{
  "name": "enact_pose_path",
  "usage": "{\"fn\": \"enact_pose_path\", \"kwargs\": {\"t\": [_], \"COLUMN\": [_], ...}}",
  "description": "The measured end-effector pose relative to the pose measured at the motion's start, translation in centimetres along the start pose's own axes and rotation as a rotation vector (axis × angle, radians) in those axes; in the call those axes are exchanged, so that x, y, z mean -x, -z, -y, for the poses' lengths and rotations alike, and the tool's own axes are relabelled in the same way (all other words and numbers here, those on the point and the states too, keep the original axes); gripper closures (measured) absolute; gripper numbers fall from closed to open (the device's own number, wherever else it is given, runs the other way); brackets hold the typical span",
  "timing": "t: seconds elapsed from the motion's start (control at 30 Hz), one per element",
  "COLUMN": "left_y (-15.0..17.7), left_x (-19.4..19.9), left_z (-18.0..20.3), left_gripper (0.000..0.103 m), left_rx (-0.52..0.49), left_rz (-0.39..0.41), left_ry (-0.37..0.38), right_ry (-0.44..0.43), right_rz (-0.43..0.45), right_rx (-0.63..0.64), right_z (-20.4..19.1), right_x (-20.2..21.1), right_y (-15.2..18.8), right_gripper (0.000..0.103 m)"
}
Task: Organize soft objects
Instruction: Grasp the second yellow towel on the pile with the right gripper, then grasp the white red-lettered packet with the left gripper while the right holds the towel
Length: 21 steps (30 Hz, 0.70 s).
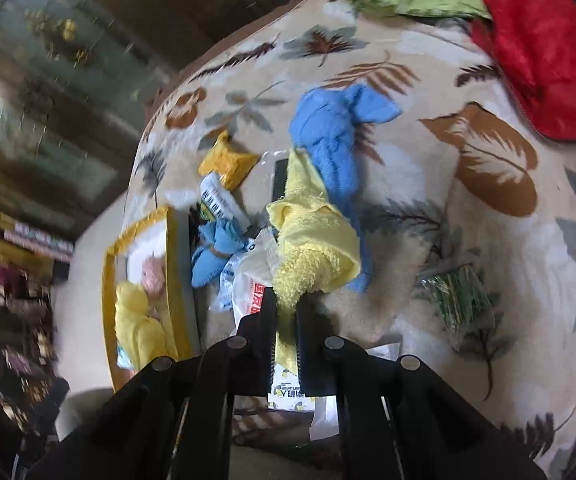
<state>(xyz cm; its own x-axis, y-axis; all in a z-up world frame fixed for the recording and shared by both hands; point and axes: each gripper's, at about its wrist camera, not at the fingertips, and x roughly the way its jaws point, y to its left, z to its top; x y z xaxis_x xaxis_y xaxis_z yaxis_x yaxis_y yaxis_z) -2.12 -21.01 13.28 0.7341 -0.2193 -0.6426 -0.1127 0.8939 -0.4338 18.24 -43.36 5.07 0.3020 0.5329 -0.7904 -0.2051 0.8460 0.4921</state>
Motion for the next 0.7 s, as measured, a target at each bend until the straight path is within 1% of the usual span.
{"fn": "enact_pose_path", "kwargs": {"t": [0.07, 0.13, 0.17, 0.23, 0.27, 0.37, 0.43, 0.57, 0.6, 0.63, 0.67, 0.7], "left_y": [0.0, 0.0, 0.0, 0.0, -0.1, -0.6, -1.2, -2.2, -2.4, -2.5, -2.5, -2.5], "left_x": [-0.2, -0.7, -0.9, -1.3, -1.6, -2.8, -3.8, -7.0, -8.0, -9.7, -10.6, -12.5], "left_z": [0.2, 0.5, 0.6, 0.8, 0.9, 1.1, 1.3, 2.2, 2.5, 3.1, 3.4, 4.2], "left_gripper": [0.052, 0.052, 0.052, 0.052, 0.052, 0.052, 0.052, 0.052, 0.052, 0.052, 0.052, 0.052], "left_rx": [-0.002, -0.005, -0.005, -0.007, -0.009, -0.008, 0.0, -0.001, -0.006, -0.02, -0.033, -0.064], "left_rz": [-0.002, -0.005, -0.007, -0.013, -0.02, -0.036, -0.053, -0.124, -0.151, -0.197, -0.224, -0.272], "left_ry": [0.002, 0.006, 0.008, 0.012, 0.014, 0.028, 0.042, 0.066, 0.075, 0.081, 0.08, 0.067], "right_ry": [-0.038, -0.064, -0.063, -0.036, -0.037, -0.082, -0.081, -0.104, -0.112, -0.125, -0.129, -0.125], "right_rz": [0.029, 0.061, 0.07, 0.083, 0.077, 0.016, 0.017, 0.014, 0.016, 0.02, 0.027, 0.036], "right_rx": [-0.036, -0.044, -0.026, -0.02, -0.022, -0.068, -0.068, -0.079, -0.084, -0.086, -0.087, -0.083], "right_z": [-0.1, -0.7, -1.3, -1.4, -1.3, -0.1, 0.4, 1.5, 1.9, 2.3, 2.6, 3.0], "right_x": [0.8, 1.3, 1.3, 1.5, 1.4, 0.2, 0.2, 0.2, 0.2, 0.4, 0.6, 1.0], "right_y": [0.5, 1.1, 1.3, 1.1, 1.0, 0.7, 0.8, 0.9, 1.0, 1.1, 1.2, 1.4], "right_gripper": [0.097, 0.097, 0.097, 0.097, 0.097, 0.097, 0.096, 0.097, 0.097, 0.097, 0.097, 0.097]}}
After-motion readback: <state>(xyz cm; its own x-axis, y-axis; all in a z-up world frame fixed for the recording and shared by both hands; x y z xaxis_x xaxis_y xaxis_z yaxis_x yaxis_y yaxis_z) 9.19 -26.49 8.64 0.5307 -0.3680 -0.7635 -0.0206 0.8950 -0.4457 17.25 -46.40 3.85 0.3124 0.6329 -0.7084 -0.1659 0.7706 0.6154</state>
